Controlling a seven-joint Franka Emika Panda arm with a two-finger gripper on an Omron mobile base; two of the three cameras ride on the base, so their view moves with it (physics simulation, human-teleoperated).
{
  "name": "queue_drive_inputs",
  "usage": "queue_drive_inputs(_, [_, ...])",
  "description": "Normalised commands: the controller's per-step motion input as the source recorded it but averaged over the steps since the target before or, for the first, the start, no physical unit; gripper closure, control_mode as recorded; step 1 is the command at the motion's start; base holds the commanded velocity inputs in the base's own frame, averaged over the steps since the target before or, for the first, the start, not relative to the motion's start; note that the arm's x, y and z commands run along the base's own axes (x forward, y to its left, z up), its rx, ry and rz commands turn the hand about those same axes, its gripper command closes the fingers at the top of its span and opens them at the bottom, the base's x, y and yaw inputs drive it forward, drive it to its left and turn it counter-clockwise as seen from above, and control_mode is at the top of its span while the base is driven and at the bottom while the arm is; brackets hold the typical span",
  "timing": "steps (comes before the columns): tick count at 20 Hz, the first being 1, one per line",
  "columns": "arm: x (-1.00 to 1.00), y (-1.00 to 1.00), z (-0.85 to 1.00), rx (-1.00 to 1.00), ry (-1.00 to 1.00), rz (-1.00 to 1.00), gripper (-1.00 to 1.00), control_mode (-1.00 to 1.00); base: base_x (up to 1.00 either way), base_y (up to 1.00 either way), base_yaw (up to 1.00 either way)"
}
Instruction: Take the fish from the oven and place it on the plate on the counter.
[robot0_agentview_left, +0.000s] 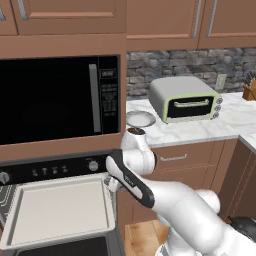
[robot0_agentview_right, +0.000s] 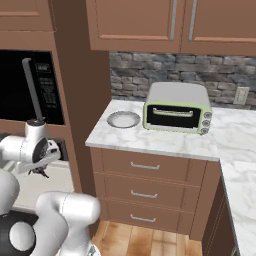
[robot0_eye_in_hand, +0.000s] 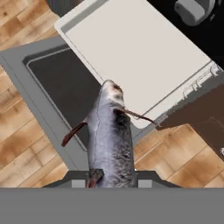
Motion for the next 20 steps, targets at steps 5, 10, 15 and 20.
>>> queue_drive_inputs(5, [-0.01, -0.85, 1.0, 0.14, 0.0, 0.0, 1.0, -1.0, 0.0, 0.0, 0.0])
queue_drive_inputs(10, [0.0, -0.76, 0.87, 0.08, -0.02, -0.05, 1.0, -1.0, 0.0, 0.0, 0.0])
queue_drive_inputs(15, [0.19, -0.7, 0.83, 0.01, -0.05, -0.09, 1.0, -1.0, 0.0, 0.0, 0.0])
queue_drive_inputs(20, [0.45, -0.49, 0.52, 0.0, -0.03, -0.11, 1.0, -1.0, 0.0, 0.0, 0.0])
